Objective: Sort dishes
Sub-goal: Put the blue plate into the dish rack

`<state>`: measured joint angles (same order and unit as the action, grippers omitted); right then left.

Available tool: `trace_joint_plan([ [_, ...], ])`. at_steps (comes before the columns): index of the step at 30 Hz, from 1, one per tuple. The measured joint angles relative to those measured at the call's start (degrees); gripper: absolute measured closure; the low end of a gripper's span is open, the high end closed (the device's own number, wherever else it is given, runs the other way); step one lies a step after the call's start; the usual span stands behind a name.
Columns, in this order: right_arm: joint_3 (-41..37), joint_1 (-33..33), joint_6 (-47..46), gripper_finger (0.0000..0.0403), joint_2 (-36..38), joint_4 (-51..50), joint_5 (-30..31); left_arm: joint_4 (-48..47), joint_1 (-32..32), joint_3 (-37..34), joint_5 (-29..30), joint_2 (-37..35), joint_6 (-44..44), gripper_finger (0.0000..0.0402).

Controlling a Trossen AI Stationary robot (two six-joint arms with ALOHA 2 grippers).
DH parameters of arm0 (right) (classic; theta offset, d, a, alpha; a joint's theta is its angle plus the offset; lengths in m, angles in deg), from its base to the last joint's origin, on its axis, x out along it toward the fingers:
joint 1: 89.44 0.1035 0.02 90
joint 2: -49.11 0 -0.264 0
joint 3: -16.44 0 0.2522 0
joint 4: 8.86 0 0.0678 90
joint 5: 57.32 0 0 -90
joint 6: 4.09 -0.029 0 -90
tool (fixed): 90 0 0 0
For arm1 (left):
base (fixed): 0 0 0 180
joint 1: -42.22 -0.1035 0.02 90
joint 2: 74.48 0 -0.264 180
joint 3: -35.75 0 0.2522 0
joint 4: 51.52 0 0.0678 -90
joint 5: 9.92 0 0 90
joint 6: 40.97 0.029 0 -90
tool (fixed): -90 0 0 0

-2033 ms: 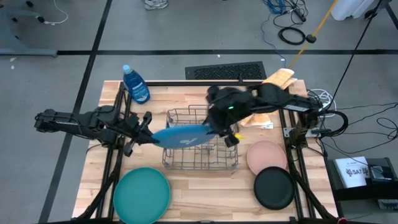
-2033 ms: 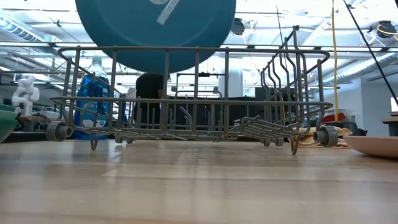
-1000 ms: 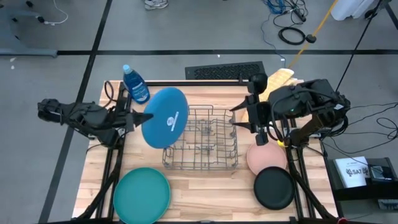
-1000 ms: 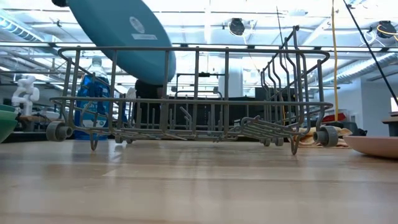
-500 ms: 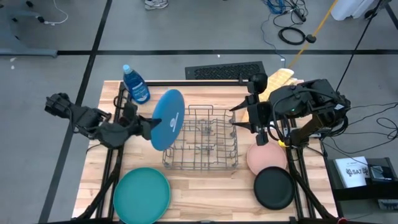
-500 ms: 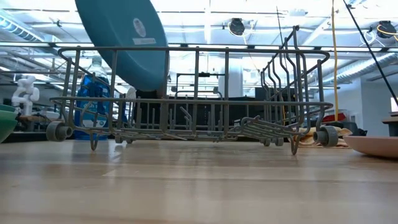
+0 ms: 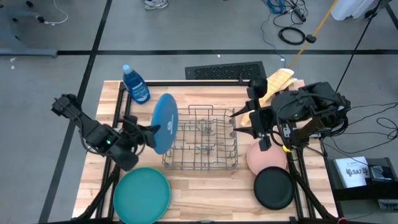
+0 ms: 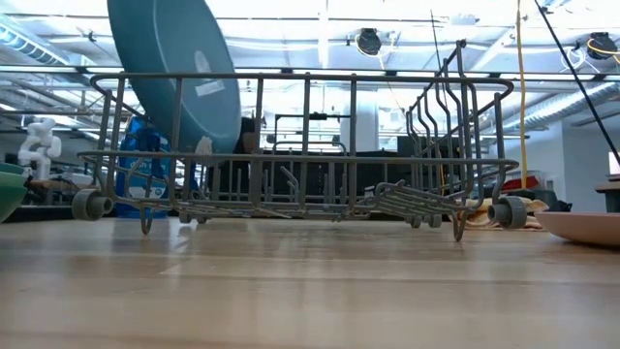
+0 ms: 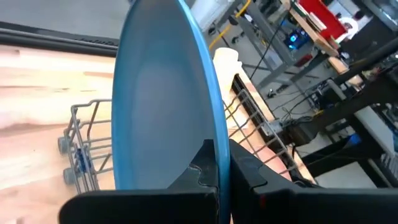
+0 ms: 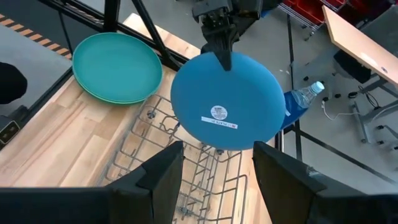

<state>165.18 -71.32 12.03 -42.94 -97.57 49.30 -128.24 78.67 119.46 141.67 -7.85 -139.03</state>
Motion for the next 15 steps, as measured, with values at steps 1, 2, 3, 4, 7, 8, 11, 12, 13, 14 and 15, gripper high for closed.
trace_joint_plan([
  [1,0.0,0.3,0.0,0.0215,0.0,0.0,0.0,-1.1,0.1,0.0,0.0,0.7,-1.4,0.0398],
  [2,0.0,0.6,0.0,0.0215,0.0,0.1,0.0,-2.4,0.3,0.0,-0.1,1.3,-2.8,0.0398],
  [3,0.0,0.9,0.0,0.0216,0.0,0.1,0.0,-3.7,0.4,0.0,-0.3,1.8,-4.3,0.0398],
  [4,0.0,1.2,0.0,0.0216,0.0,0.1,0.0,-4.8,0.5,0.0,-0.7,2.2,-5.8,0.0398],
  [7,0.0,1.9,0.0,0.0216,0.0,0.4,0.0,-7.9,0.5,0.0,-2.0,3.2,-9.0,0.0398],
  [8,0.0,2.1,0.0,0.0216,0.0,0.5,0.0,-8.8,0.6,0.0,-2.0,3.5,-9.5,0.0398],
  [11,0.0,2.7,0.0,0.0216,0.0,0.6,0.0,-10.1,0.7,0.0,-2.0,3.5,-9.7,0.0398],
  [12,0.0,2.8,0.0,0.0216,0.0,0.6,0.0,-10.3,0.7,0.0,-2.0,3.5,-9.7,0.0398],
  [13,0.0,3.0,0.0,0.0216,0.0,0.6,0.0,-10.3,0.7,0.0,-2.0,3.7,-9.7,0.0398],
  [14,0.0,3.1,-0.2,0.0216,0.0,0.6,0.0,-10.3,0.7,0.0,-2.1,3.8,-9.6,0.0398],
  [15,0.0,3.2,-0.2,0.0216,0.0,0.6,0.0,-10.3,0.7,0.0,-2.1,4.0,-9.6,0.0398],
])
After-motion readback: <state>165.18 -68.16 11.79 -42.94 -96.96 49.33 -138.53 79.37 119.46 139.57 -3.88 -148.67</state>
